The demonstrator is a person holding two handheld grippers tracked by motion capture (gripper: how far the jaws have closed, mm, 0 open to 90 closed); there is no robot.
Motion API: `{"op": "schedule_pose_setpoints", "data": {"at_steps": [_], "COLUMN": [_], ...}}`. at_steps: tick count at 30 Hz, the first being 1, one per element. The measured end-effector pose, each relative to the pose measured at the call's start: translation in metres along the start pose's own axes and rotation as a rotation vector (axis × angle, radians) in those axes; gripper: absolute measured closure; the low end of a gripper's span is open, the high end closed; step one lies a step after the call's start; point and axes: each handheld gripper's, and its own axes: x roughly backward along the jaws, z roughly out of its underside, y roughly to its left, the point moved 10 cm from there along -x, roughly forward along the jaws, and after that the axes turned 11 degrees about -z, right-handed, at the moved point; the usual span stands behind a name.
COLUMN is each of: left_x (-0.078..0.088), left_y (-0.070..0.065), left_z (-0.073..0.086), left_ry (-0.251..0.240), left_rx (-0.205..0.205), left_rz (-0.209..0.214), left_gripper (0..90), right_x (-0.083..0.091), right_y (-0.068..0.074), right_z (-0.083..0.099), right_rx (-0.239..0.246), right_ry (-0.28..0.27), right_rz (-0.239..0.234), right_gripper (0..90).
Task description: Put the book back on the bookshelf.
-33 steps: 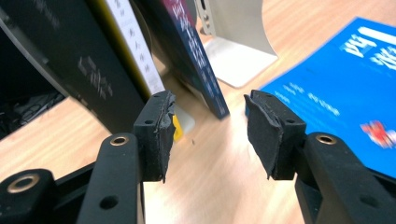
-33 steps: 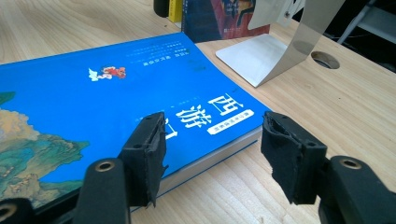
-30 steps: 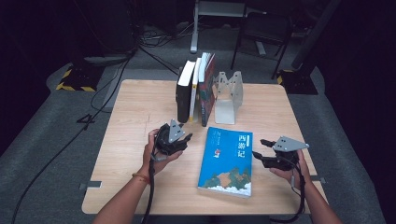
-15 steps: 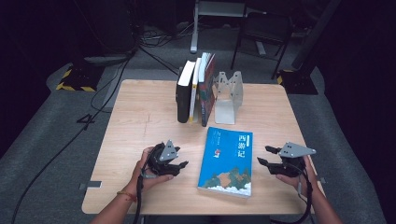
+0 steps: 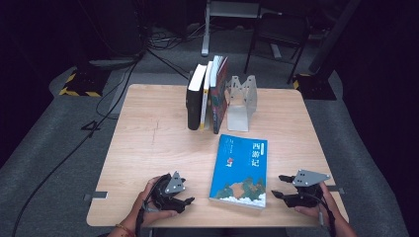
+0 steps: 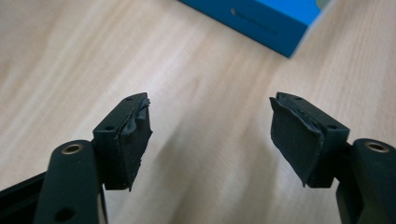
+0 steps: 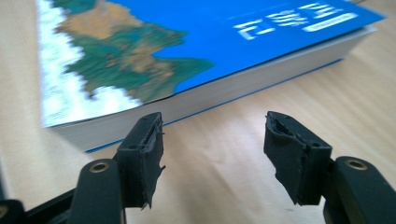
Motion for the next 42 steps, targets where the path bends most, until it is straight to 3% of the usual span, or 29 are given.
{"op": "schedule_pose_setpoints", "data": {"at_steps": [6,13,17,24,29,34,36,39,41,42], "left_x": [-0.002,-0.009,-0.011,-0.013,-0.014,-0.013,-0.012,-0.007,-0.003,-0.003], "left_y": [-0.011,-0.015,-0.015,-0.015,-0.015,-0.015,-0.017,-0.022,-0.027,-0.027], "left_z": [0.004,0.000,-0.001,-0.002,-0.003,-0.005,-0.006,-0.016,-0.030,-0.030], "left_ry": [0.021,0.000,-0.014,-0.019,-0.018,0.038,0.040,-0.005,-0.055,-0.055], "left_rx": [0.004,-0.015,-0.027,-0.033,-0.040,-0.039,-0.038,-0.025,-0.021,-0.021], "left_rz": [0.041,0.047,0.062,0.072,0.074,0.053,0.060,0.080,0.083,0.083], "left_gripper": [25.5,20.4,18.6,17.9,16.4,16.6,18.4,19.3,19.8,21.3], "right_x": [-0.009,-0.017,-0.019,-0.015,-0.014,-0.013,-0.012,-0.009,-0.008,-0.008], "right_y": [0.021,0.027,0.026,0.025,0.023,0.022,0.021,0.020,0.020,0.020], "right_z": [0.006,0.006,0.004,-0.005,-0.015,-0.023,-0.026,-0.032,-0.037,-0.037], "right_rx": [0.041,0.069,0.092,0.085,0.093,0.109,0.111,0.107,0.110,0.110], "right_ry": [0.040,0.063,0.076,0.020,-0.011,-0.027,-0.039,-0.067,-0.083,-0.083], "right_rz": [-0.053,-0.075,-0.064,-0.067,-0.044,-0.028,-0.024,-0.016,-0.015,-0.015], "right_gripper": [37.1,36.9,35.7,36.3,35.0,34.0,33.6,33.6,33.7,33.7]}}
